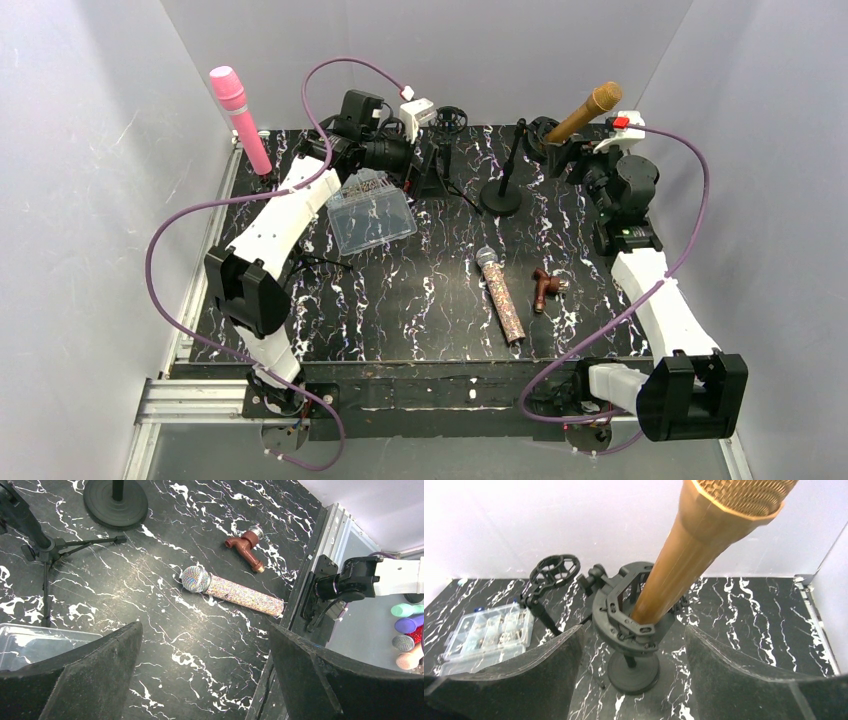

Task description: Remove the microphone from the stand

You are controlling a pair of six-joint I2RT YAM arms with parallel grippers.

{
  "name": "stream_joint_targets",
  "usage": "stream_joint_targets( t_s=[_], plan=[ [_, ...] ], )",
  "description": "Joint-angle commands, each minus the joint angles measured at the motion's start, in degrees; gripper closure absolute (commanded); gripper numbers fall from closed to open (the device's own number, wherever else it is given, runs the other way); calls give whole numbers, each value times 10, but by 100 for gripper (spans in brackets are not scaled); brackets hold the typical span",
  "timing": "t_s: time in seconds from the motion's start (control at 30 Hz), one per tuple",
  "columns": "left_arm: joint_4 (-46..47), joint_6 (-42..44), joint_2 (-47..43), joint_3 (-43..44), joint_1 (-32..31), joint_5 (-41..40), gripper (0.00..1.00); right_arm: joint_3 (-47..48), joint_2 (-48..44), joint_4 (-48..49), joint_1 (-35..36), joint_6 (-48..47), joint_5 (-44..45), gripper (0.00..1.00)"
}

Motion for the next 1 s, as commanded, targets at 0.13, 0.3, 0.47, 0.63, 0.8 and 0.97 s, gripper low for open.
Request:
stream_joint_targets(
  t_s=[0.13, 0.3, 0.47, 0.63, 0.8, 0.97],
  plan=[
    [-6, -2, -50, -12, -2, 42, 2, -2, 32, 111, -5, -9, 63, 18],
    [-5, -7, -51, -16, -3, 54, 2, 4, 50, 136, -5, -22, 78, 16],
    [-6, -6, -50, -21, -3, 60, 2, 19, 74, 138, -8, -17, 60, 16],
    [-9, -6, -52, -25, -3, 61, 2, 37, 99, 142, -8, 2, 52, 17],
    [-14, -4, -54, -26, -3, 63, 2, 51, 114, 142, -13, 27, 45, 18],
    [-13, -6, -52, -23, -3, 63, 2, 54, 115, 146, -19, 51, 17, 20]
  ],
)
